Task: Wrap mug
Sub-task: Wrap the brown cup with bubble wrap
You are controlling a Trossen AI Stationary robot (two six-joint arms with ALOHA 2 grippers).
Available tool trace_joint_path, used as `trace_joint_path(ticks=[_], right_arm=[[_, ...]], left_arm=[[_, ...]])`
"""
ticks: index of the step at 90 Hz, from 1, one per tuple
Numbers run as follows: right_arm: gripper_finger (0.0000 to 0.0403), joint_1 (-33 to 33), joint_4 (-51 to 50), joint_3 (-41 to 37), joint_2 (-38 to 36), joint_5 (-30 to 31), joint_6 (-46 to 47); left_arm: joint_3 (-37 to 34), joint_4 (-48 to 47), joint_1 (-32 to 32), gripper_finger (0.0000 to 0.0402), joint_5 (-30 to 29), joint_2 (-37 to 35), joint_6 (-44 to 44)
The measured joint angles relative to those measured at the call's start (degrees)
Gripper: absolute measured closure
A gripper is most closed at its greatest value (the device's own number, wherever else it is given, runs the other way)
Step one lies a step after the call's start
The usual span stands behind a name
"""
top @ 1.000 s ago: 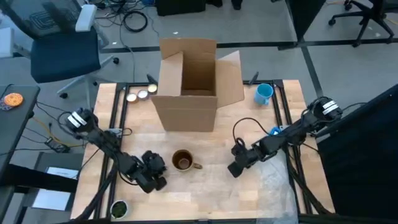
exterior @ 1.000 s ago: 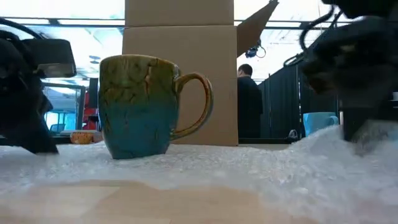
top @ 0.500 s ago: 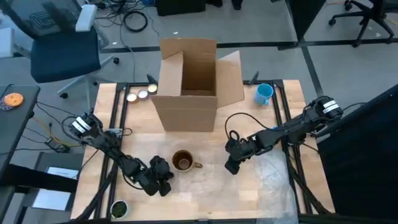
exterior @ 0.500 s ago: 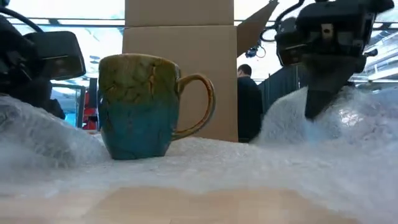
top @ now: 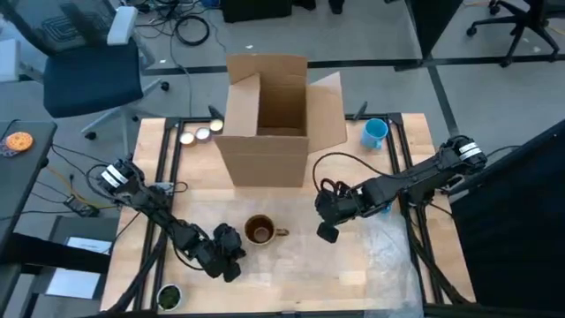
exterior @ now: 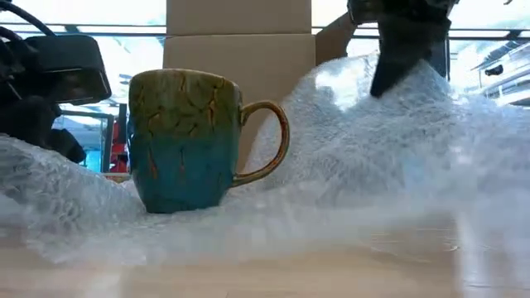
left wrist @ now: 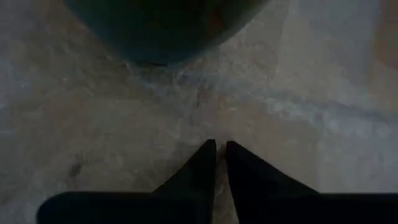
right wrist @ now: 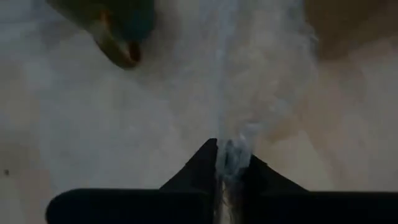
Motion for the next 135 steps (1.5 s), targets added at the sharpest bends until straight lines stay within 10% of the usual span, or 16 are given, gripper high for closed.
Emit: trace_joint_path(ticks=[21, 65, 135], right_arm=[[0.0403, 1.7, 11.8, 0.0, 0.5, 3.8, -6.1], [0.0403, 2.5, 20.4, 0.0, 3.3, 4.6, -10.3], [0.0403, 0.5, -1.6, 0.0, -1.8, 13.8, -0.9]], left_arm=[[-0.4, -1.8, -0.2, 0.0375, 8.9, -8.4, 5.1], [-0.2, -10.9, 3.5, 0.0375, -0.7, -13.2, 12.5], [-0.1, -21.1, 5.1, 0.0375, 3.3, -12.6, 6.3]])
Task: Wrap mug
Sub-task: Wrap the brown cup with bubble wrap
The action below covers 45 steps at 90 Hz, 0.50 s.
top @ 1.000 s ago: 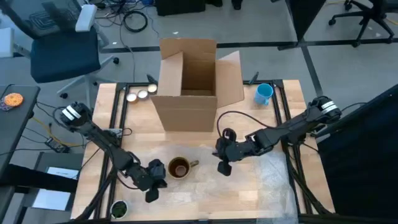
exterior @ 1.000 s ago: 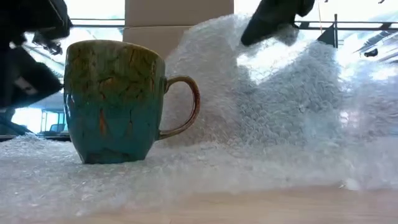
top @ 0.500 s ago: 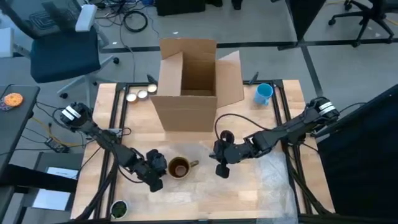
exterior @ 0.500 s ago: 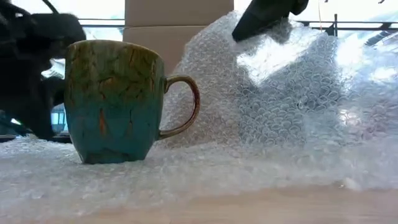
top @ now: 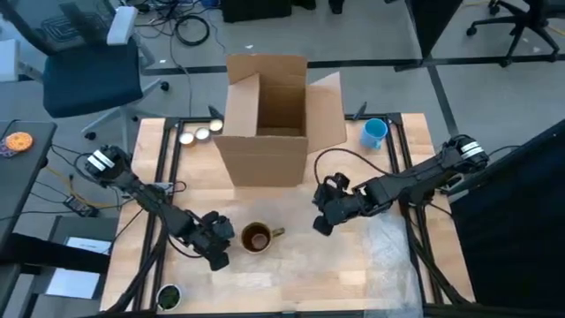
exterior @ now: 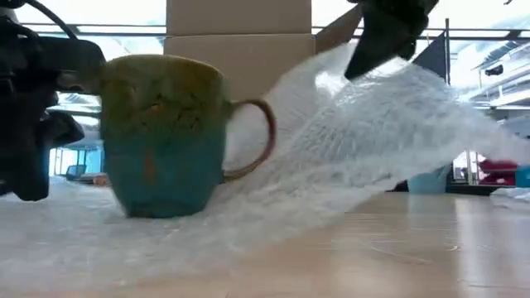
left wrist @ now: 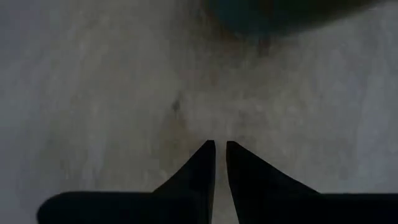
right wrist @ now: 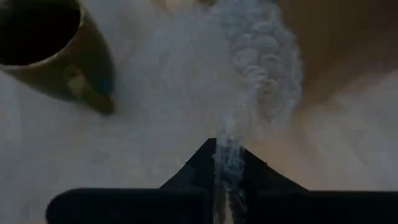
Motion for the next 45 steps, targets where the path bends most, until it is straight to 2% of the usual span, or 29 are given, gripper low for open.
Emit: trace_joint_path(ticks=[29, 45], right_arm=[[0.0403, 0.0, -10.0, 0.0, 0.0, 0.0, 4.9], [0.0403, 0.1, -8.2, 0.0, 0.0, -0.1, 4.6]], left_arm=[[0.0, 0.2, 0.0, 0.0375, -1.8, 0.0, 0.1], [0.0, 0.5, 0.0, 0.0375, -5.8, 0.0, 1.4]])
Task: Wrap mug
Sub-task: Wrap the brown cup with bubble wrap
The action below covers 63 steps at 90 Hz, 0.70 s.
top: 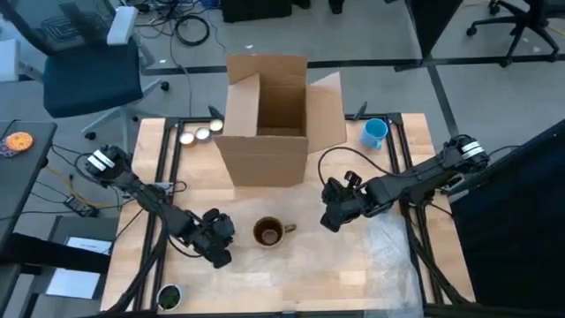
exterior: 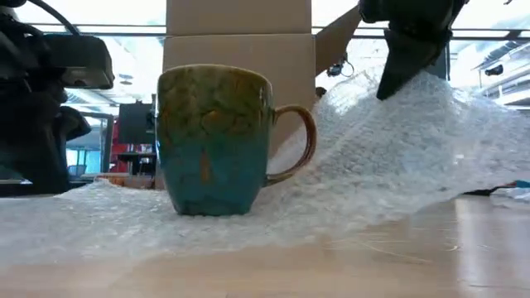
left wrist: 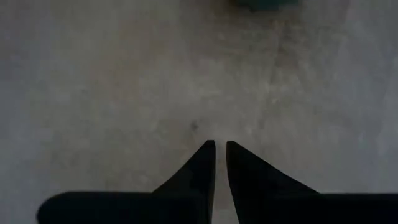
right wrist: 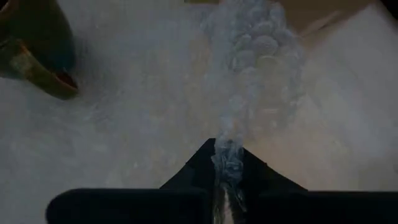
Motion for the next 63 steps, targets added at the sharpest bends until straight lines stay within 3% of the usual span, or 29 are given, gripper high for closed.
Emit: trace_joint_path(ticks=[29, 49, 63], right_arm=[[0.0403, 1.8, 15.9, 0.0, 0.3, -6.2, -6.9], [0.0403, 3.1, 22.9, 0.0, 1.7, -9.3, -9.3], [0.0403, 3.9, 25.5, 0.0, 2.9, -10.1, -9.7]], left_arm=[[4.5, 4.6, 0.1, 0.0375, -3.1, -1.3, 14.0], [9.7, 5.7, 0.8, 0.0375, -16.1, -1.4, 26.4], [12.5, 6.1, 3.6, 0.0361, -18.9, -1.4, 29.9]])
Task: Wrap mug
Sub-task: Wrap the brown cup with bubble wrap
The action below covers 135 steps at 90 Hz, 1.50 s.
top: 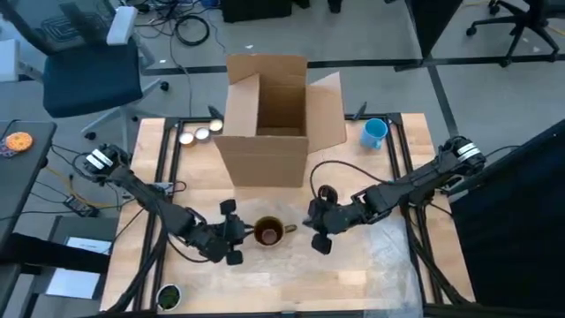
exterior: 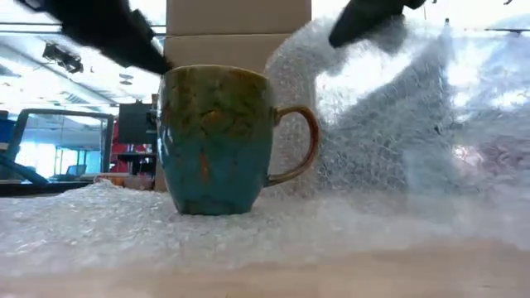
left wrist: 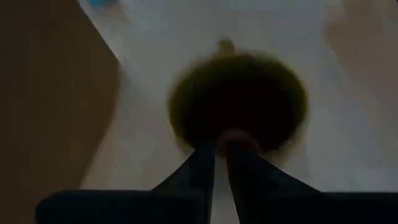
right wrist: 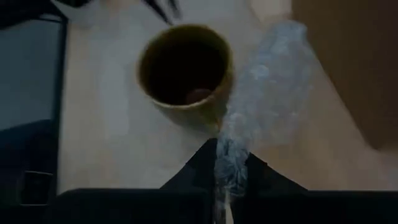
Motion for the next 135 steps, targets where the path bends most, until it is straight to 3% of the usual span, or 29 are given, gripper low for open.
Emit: trace_joint_path(ticks=[20, 47, 57, 105, 135], right_arm=[[0.0403, 1.4, 3.8, 0.0, 0.6, 0.0, -4.0], [0.0403, 0.7, 8.3, 0.0, 3.6, 1.1, -7.1], [0.0403, 0.2, 11.2, 0.0, 5.1, 1.0, -8.8], [0.0403, -0.8, 15.2, 0.0, 6.1, 2.2, -14.7], [0.0403, -1.3, 15.2, 0.0, 6.1, 2.4, -17.3]], left_arm=[[1.7, 5.1, 4.1, 0.0287, 0.3, 0.1, 3.8], [1.9, 19.9, 6.7, 0.0202, 2.9, 0.1, 16.7], [1.9, 21.0, 7.5, 0.0188, 3.4, 0.1, 18.2], [1.9, 22.4, 11.8, 0.0157, 22.3, 0.2, 16.2], [1.9, 24.2, 11.9, 0.0136, 23.0, 0.6, 18.3]])
